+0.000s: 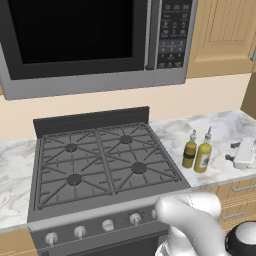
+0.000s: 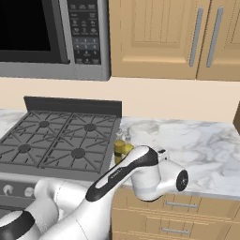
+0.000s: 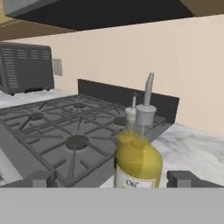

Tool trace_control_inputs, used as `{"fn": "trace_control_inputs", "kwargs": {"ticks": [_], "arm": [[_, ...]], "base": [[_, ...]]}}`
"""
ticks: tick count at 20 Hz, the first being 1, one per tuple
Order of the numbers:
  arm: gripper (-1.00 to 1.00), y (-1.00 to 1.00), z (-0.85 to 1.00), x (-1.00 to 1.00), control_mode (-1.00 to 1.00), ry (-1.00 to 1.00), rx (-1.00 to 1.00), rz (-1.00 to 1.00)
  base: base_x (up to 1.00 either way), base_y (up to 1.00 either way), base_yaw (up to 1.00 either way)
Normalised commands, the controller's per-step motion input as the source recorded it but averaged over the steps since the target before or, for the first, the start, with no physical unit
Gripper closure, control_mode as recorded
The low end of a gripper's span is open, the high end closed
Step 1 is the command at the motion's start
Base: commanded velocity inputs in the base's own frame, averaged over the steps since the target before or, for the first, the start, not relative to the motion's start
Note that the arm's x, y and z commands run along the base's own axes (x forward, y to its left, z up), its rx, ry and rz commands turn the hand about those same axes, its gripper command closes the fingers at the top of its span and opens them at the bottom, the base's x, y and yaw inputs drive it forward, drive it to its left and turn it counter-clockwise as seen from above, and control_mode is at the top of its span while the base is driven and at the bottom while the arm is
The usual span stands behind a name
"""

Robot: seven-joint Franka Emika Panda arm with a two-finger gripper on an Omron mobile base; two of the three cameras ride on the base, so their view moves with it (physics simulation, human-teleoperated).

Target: Take 2 condiments from the cabinet and move them on the counter near the stove.Make sure the condiments are lined up with each other, next to each other.

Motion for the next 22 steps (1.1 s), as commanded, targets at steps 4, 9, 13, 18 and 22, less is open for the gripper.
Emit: {"fn": "trace_control_inputs", "kwargs": {"ticks": [4,9,13,18,22], "arm": [[-1.00,0.12,0.64,-0.32,-1.00,0.16,-0.04,-0.14],[-1.00,0.30,0.55,-0.35,-1.00,0.21,-0.08,-0.10],[-1.00,0.42,0.38,-0.41,-1.00,0.26,-0.10,-0.09],[-1.00,0.47,0.39,-0.29,-1.00,0.21,-0.11,-0.10],[-1.00,0.48,0.39,-0.26,-1.00,0.14,-0.11,-0.08]], "base": [[0.00,0.00,0.00],[0.00,0.00,0.00],[0.00,0.00,0.00],[0.00,0.00,0.00],[0.00,0.00,0.00]]}}
